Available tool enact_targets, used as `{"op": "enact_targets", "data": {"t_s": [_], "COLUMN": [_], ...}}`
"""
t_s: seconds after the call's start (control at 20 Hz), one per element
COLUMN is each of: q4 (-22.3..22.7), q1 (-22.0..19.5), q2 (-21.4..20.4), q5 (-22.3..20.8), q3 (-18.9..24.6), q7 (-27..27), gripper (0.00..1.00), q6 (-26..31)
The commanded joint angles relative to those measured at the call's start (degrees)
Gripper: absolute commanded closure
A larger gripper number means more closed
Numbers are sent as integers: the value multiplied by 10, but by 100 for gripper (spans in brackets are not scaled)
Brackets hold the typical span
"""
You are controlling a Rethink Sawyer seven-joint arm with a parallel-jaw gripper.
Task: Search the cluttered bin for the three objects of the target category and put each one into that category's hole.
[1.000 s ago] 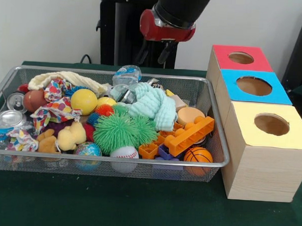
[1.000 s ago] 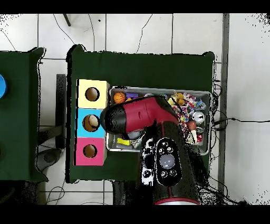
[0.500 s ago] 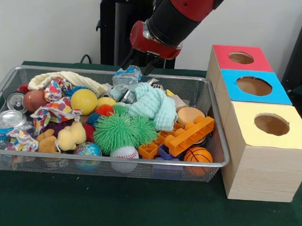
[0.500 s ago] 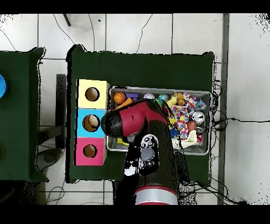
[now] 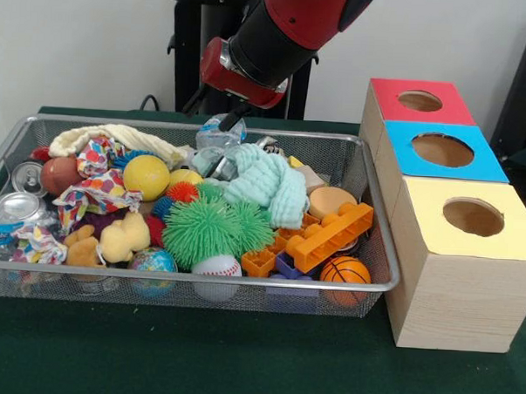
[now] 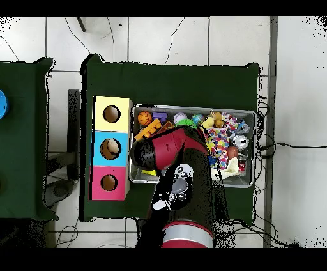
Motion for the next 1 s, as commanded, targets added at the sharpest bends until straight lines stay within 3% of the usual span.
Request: {"op": "enact_targets", "data": {"t_s": [0.05,0.55,1.0], "q4": [-17,7,3], "q1": [4,-4,19], "q2": [19,5,30], "q5": [19,82,101], "q3": [3,24,18], "q7": [129,125,128], "gripper": [0,0,0], "q6": [-44,-62,-81]}}
